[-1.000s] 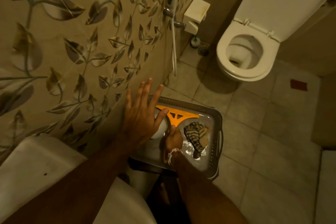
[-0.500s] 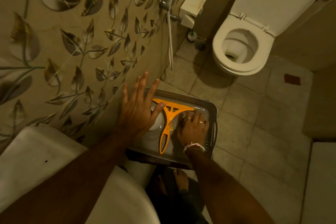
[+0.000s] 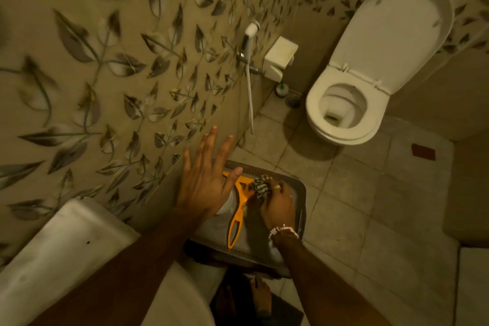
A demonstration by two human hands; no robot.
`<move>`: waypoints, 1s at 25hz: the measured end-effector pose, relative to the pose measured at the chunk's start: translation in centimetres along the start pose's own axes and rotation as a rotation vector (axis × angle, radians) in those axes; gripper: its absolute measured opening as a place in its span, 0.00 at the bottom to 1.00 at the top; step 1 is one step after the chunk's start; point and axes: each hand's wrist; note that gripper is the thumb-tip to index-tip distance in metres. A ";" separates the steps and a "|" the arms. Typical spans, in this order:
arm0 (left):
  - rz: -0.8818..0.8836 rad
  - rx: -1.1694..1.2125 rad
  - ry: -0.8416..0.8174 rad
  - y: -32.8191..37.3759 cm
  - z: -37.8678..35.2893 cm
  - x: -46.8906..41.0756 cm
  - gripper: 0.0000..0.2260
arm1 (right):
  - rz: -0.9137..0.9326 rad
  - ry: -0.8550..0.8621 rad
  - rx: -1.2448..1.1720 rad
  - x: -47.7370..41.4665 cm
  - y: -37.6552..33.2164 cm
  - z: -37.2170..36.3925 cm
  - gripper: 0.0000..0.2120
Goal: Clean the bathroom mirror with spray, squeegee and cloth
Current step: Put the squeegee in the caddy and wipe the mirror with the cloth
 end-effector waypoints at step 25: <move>0.042 -0.479 0.887 -3.6 57.5 13.1 0.30 | 1.276 0.413 -1.054 26.1 -54.9 30.1 0.17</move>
Point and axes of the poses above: each hand's wrist, its own x-axis away from the middle knuckle, its own z-axis out of the back of the hand, y = z × x, and after that the axes turned 6 degrees about y, right-handed
